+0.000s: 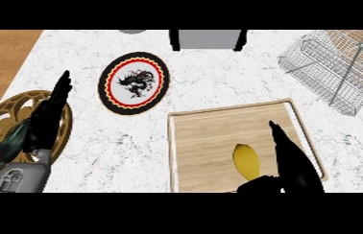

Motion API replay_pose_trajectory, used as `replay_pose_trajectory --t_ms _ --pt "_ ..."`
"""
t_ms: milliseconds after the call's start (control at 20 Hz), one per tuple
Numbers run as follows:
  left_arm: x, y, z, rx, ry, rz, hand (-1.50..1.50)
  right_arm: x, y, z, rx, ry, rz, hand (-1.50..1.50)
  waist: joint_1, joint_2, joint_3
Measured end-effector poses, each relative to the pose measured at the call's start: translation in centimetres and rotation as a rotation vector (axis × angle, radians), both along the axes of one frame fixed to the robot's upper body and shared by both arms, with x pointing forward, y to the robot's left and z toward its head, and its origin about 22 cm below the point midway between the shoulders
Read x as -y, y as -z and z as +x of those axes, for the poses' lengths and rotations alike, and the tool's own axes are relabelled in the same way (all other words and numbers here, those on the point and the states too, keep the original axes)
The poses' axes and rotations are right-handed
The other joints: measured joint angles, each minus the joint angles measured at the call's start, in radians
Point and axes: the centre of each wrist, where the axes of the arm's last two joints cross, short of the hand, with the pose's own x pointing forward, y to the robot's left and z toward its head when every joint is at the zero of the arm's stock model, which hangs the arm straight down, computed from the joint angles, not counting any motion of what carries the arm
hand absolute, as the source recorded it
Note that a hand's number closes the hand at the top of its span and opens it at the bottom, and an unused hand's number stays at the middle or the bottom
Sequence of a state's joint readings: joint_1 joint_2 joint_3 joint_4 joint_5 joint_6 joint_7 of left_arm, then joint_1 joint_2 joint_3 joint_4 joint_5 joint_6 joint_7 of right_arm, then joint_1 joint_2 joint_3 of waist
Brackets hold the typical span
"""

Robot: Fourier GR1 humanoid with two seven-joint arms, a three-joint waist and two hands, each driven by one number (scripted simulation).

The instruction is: Pick the lemon from the tray and place it in the tiered basket

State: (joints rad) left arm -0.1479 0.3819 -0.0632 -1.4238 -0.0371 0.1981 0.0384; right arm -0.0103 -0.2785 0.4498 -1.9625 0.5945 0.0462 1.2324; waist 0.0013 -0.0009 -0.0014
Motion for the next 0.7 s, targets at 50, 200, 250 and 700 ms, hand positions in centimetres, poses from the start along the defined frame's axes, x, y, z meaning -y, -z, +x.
replay_pose_trajectory --t_ms 50,200,250,700 --pt "0.0 -0.1 0.1 0.002 0.001 -0.001 0.0 -0.2 0.3 0.1 -0.006 0.004 0.001 -1.5 0.0 0.0 0.0" --pt "-0.1 -0.3 0.0 -0.001 0.003 -0.002 0.0 -0.6 0.7 0.3 -0.02 0.016 0.006 -1.5 0.0 0.0 0.0" --pt "0.1 -0.1 -0.2 -0.001 0.004 -0.002 0.0 -0.6 0.8 0.3 -0.025 0.022 0.008 -1.5 0.001 0.0 0.0" --pt "0.4 -0.5 0.1 -0.003 0.004 0.0 0.0 -1.2 2.4 1.1 -0.057 0.043 0.018 -1.5 -0.001 0.001 0.001"
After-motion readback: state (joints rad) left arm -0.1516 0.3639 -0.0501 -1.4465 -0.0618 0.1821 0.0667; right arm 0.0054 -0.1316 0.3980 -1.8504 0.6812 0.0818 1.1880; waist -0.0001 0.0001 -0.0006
